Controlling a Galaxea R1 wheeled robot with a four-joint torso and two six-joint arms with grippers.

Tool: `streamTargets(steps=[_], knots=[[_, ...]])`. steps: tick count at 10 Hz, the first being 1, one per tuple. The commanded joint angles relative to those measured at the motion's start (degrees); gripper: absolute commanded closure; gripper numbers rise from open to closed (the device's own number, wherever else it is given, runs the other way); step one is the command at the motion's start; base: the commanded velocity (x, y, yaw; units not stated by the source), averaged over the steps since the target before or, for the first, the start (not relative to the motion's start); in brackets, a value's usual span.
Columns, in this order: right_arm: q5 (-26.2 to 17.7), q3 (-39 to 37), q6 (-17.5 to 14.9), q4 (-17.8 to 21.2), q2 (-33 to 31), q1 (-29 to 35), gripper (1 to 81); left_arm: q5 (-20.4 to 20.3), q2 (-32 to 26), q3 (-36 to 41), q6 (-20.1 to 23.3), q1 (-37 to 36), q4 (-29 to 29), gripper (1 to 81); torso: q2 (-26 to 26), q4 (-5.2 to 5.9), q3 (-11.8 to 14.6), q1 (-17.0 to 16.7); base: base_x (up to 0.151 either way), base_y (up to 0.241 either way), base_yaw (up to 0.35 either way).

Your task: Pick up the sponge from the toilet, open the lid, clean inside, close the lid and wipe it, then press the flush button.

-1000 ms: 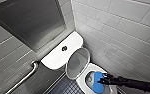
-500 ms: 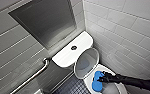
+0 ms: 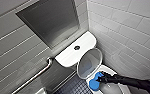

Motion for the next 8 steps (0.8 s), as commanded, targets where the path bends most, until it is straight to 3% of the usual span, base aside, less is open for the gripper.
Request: streamTargets(steps=[1, 3, 5, 8], knots=[[-0.5, -2.28, 2.58, 0.29, 7.62, 0.09, 81.1, 5.21, -0.68, -0.41, -0.02, 2.04, 0.06, 1.0, 0.0, 0.0, 0.0, 0.0, 0.0, 0.0, 0.0], [0.03, -1.06, 2.5, -1.64, 7.98, -2.03, 81.1, 5.21, -0.68, -0.41, -0.02, 2.04, 0.06, 1.0, 0.0, 0.0, 0.0, 0.0, 0.0, 0.0, 0.0], [-0.23, 8.14, 2.58, -3.83, 2.64, -2.73, 81.1, 5.21, -0.68, -0.41, 0.06, 2.04, 0.15, 1.0, 0.0, 0.0, 0.02, 0.0, 0.0, 0.0, 0.0], [-0.32, 15.55, 2.58, -5.16, -3.27, -4.57, 81.1, 5.21, -0.68, -0.41, 0.06, 2.04, 0.23, 1.0, 0.0, 0.0, 0.02, 0.0, 0.0, 0.0, 0.0]])
